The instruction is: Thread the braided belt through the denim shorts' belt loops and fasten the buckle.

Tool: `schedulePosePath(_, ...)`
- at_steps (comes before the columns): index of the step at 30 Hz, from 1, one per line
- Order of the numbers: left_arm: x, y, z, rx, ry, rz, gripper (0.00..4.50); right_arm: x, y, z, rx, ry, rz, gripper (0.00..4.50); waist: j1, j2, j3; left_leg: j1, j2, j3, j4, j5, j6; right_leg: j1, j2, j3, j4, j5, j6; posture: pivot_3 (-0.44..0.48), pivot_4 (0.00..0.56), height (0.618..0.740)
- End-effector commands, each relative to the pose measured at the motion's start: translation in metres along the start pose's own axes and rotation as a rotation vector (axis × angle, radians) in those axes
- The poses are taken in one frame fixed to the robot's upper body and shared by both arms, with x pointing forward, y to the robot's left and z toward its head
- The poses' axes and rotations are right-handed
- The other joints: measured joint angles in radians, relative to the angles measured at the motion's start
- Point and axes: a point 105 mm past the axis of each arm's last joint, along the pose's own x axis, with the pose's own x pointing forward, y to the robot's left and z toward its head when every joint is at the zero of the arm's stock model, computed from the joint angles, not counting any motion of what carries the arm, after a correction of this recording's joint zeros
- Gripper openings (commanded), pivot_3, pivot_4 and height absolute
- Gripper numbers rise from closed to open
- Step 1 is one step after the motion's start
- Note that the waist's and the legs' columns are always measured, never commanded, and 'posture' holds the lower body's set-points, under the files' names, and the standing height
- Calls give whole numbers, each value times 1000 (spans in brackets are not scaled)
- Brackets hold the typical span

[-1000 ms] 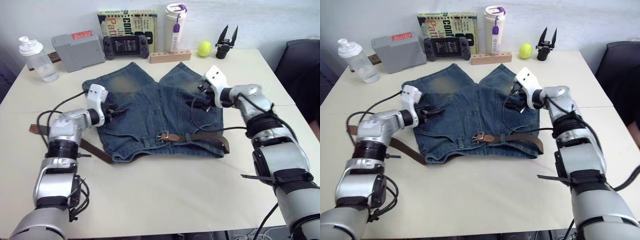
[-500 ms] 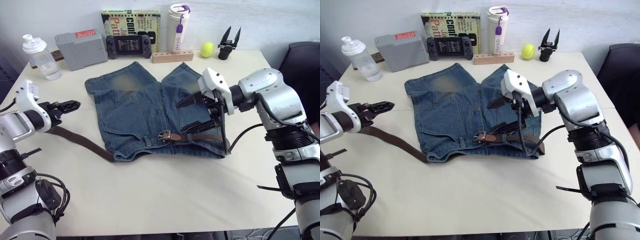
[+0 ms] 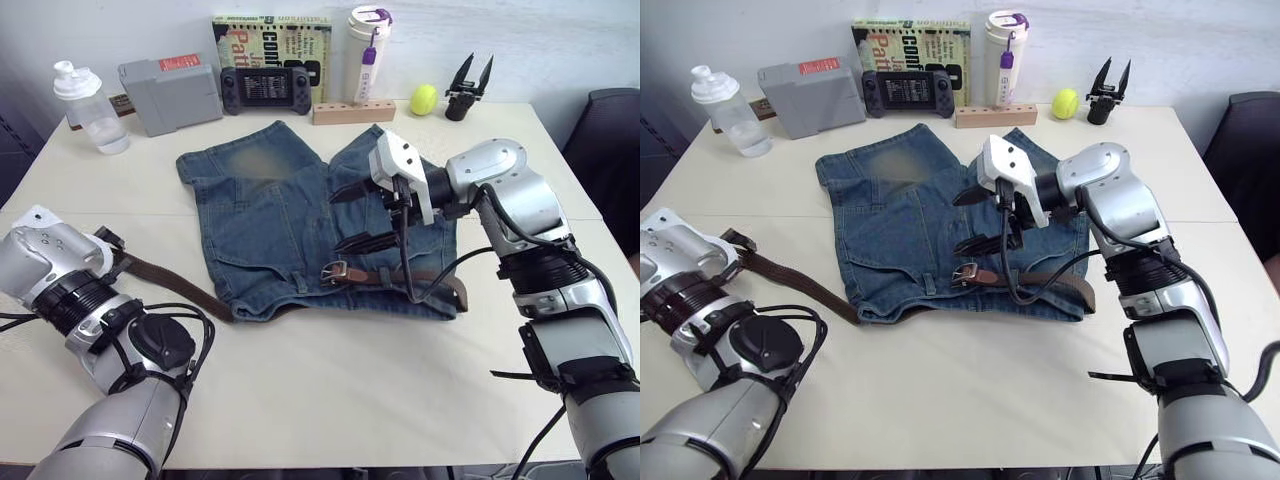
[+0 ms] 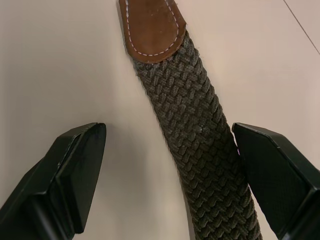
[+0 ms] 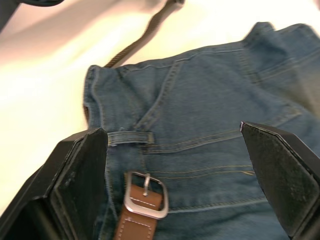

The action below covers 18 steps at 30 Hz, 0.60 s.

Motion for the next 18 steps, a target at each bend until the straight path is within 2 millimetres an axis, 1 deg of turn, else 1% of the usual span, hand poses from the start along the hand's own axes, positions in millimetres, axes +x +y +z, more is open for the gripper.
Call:
schedulePosePath(1, 3, -1, -5, -44, 50, 17, 4417, -11, -4, 15, -61, -24, -62, 4500, 0, 0, 0, 0, 0, 0, 0, 0, 0, 0, 0, 0, 0, 0, 0, 0, 150, 694)
schedulePosePath(3, 3, -2, -7, -54, 75, 11, 3869, -12, -5, 16, -68, -27, -79, 4500, 0, 0, 0, 0, 0, 0, 0, -3, -4, 0, 0, 0, 0, 0, 0, 0, 150, 694)
schedulePosePath(6, 3, -8, -4, -56, 58, 1, 2921, -13, -8, 16, -71, -26, -107, 4500, 0, 0, 0, 1, 0, 0, 0, -3, -6, 0, 0, 0, 1, 0, 0, 0, 150, 694)
schedulePosePath(8, 2, -9, -4, -54, 64, 10, 2181, -13, -10, 14, -74, -17, -121, 4500, 1, 0, 0, 1, 0, 0, 0, -3, -6, 0, 0, 0, 1, 0, 0, 0, 150, 694)
schedulePosePath(9, 2, -9, -3, -52, 59, 18, 1687, -13, -11, 14, -74, -15, -125, 4500, 1, 0, 0, 1, 0, 0, -1, -3, -6, 0, 0, 0, 1, 0, 0, 0, 150, 694)
schedulePosePath(12, 2, -9, 2, -38, 29, 38, 770, -12, -12, 13, -75, -13, -136, 4500, 7, 0, 0, 1, 0, -1, -1, -2, -8, 0, 0, 0, 2, 0, 0, 0, 150, 694)
schedulePosePath(14, -2, -7, 17, 26, -69, 65, 56, -12, -13, 13, -76, -13, -141, 4500, 8, 0, 0, 1, 0, -1, -1, -2, -8, 0, 0, -1, 2, 0, 0, 0, 150, 694)
schedulePosePath(16, -7, -14, 30, 107, -155, 43, 23, -13, -14, 13, -75, -11, -147, 4500, 4, 0, 0, 1, 0, -1, -1, -2, -8, 0, 0, -1, 2, 0, 0, 0, 150, 694)
schedulePosePath(17, -10, -21, 35, 159, -191, 16, 23, -14, -14, 13, -76, -8, -151, 4500, 2, -2, 1, 1, 0, -1, -1, -2, -8, -1, 0, -1, 2, 0, 0, 0, 150, 694)
schedulePosePath(18, -15, -32, 42, 228, -251, -41, 23, -14, -14, 12, -74, -4, -154, 4500, 0, -3, 1, 0, 0, -1, -1, -2, -8, -2, 1, 0, 2, 0, 0, 0, 150, 694)
